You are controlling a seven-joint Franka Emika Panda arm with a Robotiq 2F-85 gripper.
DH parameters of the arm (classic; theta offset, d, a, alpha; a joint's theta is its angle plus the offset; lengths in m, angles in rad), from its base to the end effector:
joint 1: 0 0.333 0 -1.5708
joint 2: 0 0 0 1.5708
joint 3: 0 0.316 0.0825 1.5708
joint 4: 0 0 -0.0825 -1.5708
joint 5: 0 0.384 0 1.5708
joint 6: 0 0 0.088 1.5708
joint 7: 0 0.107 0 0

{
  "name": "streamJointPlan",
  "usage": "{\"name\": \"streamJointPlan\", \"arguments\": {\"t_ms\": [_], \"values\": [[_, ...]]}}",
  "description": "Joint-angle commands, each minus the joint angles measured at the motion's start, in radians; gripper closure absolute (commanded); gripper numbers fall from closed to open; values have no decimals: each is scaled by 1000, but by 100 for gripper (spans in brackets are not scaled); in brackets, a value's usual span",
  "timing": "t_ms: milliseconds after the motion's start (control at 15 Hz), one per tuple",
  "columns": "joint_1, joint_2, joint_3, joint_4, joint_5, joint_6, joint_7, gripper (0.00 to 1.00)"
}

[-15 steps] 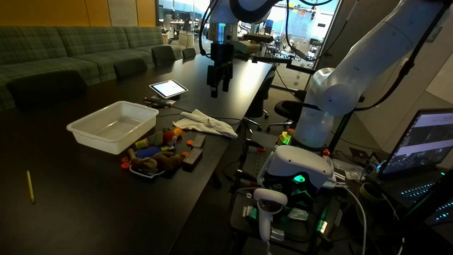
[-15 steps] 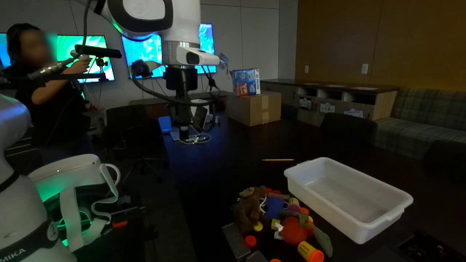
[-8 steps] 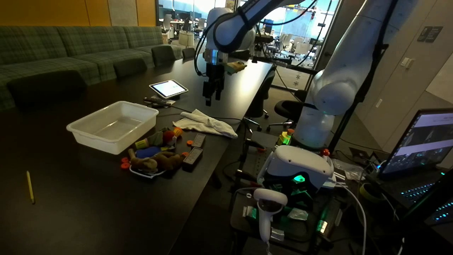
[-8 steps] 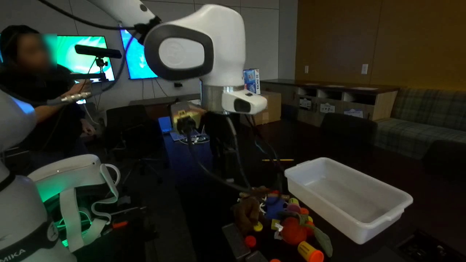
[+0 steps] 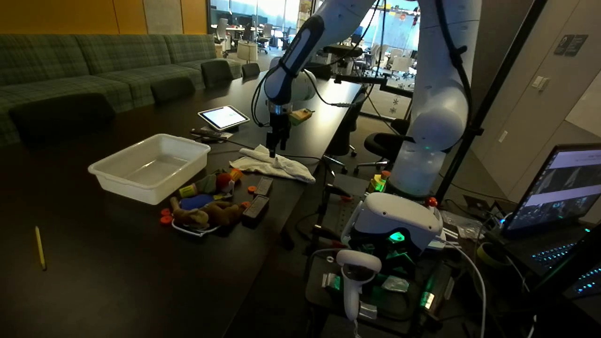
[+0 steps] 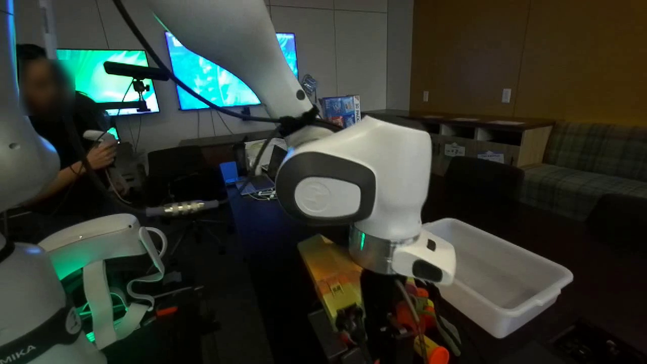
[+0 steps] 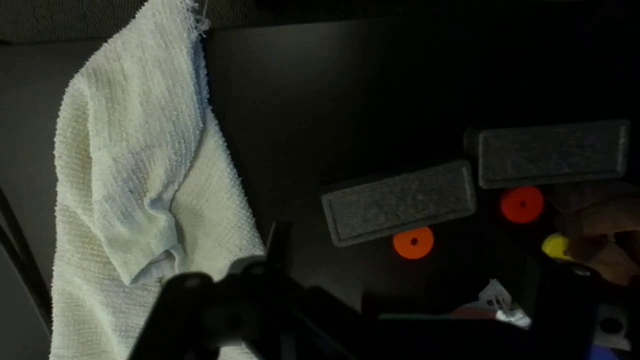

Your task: Pick up the cloth and sweep away the items on the table, then put the cloth in the bowl

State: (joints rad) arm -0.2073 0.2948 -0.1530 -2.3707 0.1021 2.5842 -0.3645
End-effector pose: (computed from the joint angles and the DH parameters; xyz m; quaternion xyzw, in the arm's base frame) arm 0.4658 -0.1805 0.1959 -0.9985 0.0398 0.0344 0.0163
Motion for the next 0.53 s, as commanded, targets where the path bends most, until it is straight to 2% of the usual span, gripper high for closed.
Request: {"name": "streamJointPlan", "arguments": {"t_ms": [0,200,467], "values": [[-105,192,59,164,65,11,-112,0],[-190,304,97,268,74,-7,-154,0],[-258,431,116,393,48,-3,-154,0]]}}
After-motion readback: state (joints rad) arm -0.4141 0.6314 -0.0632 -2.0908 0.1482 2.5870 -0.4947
